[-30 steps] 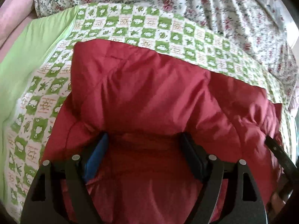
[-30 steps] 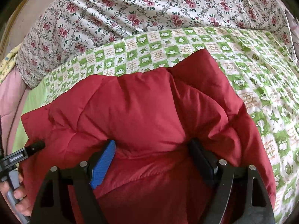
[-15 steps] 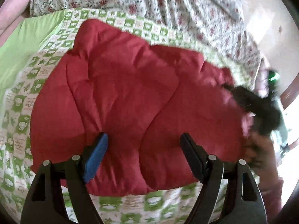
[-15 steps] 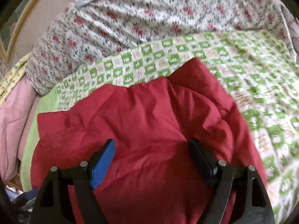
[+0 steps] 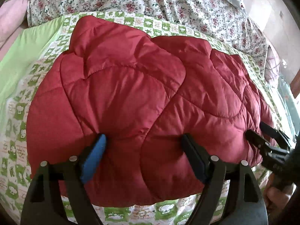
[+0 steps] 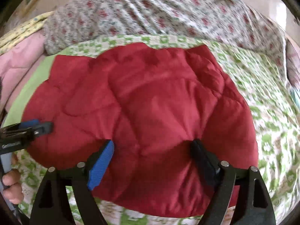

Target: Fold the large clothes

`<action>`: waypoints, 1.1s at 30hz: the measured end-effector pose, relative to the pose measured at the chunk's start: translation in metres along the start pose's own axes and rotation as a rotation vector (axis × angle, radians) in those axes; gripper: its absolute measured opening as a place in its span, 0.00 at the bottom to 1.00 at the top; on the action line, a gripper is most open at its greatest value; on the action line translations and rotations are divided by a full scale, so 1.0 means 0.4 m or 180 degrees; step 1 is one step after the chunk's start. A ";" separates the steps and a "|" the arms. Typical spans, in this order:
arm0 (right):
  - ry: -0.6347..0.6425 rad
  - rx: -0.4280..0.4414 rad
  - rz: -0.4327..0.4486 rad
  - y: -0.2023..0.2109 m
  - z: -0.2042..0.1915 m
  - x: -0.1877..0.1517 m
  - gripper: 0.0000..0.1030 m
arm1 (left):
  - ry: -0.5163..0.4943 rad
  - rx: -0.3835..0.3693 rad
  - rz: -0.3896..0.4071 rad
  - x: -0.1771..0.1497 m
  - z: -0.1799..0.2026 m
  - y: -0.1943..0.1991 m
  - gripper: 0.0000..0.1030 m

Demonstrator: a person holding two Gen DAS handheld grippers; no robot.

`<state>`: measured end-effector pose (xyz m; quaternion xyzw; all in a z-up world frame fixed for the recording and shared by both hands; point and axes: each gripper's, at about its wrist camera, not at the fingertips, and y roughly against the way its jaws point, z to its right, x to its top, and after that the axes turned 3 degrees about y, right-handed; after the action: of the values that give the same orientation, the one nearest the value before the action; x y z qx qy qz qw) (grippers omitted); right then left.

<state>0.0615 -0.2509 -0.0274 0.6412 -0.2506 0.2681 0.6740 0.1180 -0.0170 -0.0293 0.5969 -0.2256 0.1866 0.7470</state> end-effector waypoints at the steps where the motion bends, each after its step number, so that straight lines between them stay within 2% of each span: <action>1: -0.0053 0.0000 -0.0008 -0.004 0.014 0.000 0.85 | -0.0013 0.0020 0.0013 -0.001 0.003 0.003 0.81; 5: -0.0206 0.0044 0.0006 -0.008 0.059 -0.020 0.85 | 0.0023 0.0027 0.0069 -0.015 0.000 0.049 0.80; 8: -0.0217 0.0016 0.0041 0.002 0.054 -0.033 0.85 | 0.0044 0.0042 0.0110 -0.028 -0.001 0.078 0.80; 18: -0.0175 -0.0044 0.0104 -0.005 0.047 -0.033 0.85 | -0.0207 0.0375 0.0074 -0.060 0.035 0.014 0.82; 28: -0.0169 -0.0055 0.0052 -0.007 0.050 -0.033 0.85 | -0.0262 0.0506 0.0106 -0.068 0.044 0.001 0.83; 33: -0.0167 -0.0075 0.0050 -0.010 0.048 -0.031 0.85 | -0.0259 0.0497 0.0109 -0.069 0.042 0.000 0.83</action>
<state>0.0553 -0.2706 -0.0379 0.6380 -0.2763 0.2535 0.6726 0.0932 -0.0337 -0.0416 0.6564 -0.2507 0.1919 0.6851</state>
